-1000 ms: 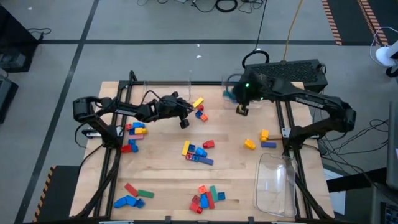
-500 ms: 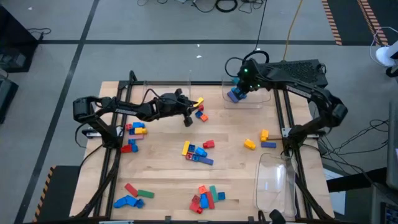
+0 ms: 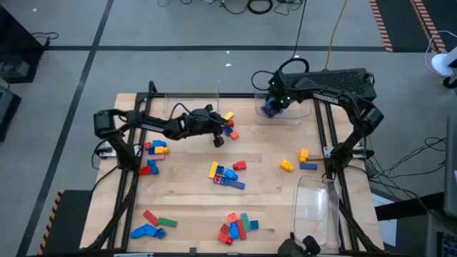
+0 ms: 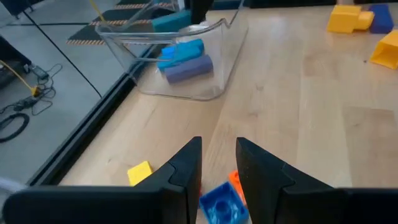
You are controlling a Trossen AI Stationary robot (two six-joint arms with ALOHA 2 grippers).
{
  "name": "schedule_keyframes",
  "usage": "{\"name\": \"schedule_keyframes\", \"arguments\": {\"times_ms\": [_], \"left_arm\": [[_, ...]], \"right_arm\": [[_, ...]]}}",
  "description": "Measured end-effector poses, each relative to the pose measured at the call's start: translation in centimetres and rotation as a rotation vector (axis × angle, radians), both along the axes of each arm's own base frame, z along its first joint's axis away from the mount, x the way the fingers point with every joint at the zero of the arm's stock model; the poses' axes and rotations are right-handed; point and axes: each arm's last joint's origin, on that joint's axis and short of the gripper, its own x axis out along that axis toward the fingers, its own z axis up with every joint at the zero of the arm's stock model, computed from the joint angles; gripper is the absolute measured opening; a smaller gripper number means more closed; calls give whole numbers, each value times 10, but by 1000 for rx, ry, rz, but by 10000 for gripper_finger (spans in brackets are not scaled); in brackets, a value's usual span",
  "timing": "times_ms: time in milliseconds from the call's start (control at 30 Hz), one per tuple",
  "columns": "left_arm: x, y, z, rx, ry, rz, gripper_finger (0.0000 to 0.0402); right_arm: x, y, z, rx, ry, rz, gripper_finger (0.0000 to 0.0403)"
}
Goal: Sort blocks by size
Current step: Put the light blue block into the top right transparent bin, then put the yellow block into the top right transparent bin
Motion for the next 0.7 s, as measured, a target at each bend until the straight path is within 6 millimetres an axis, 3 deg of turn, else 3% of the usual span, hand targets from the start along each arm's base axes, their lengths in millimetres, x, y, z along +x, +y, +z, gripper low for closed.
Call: {"name": "schedule_keyframes", "arguments": {"times_ms": [267, 467, 700], "left_arm": [[22, 9, -6, 1, 95, 61, 120], [26, 15, -6, -39, 136, 117, 167], [17, 31, -10, -66, 189, 169, 173]], "right_arm": [[2, -1, 0, -14, -9, 8, 176], [-2, 9, 37, -132, -139, 23, 201], [-11, 35, 79, -227, -261, 52, 189]]}}
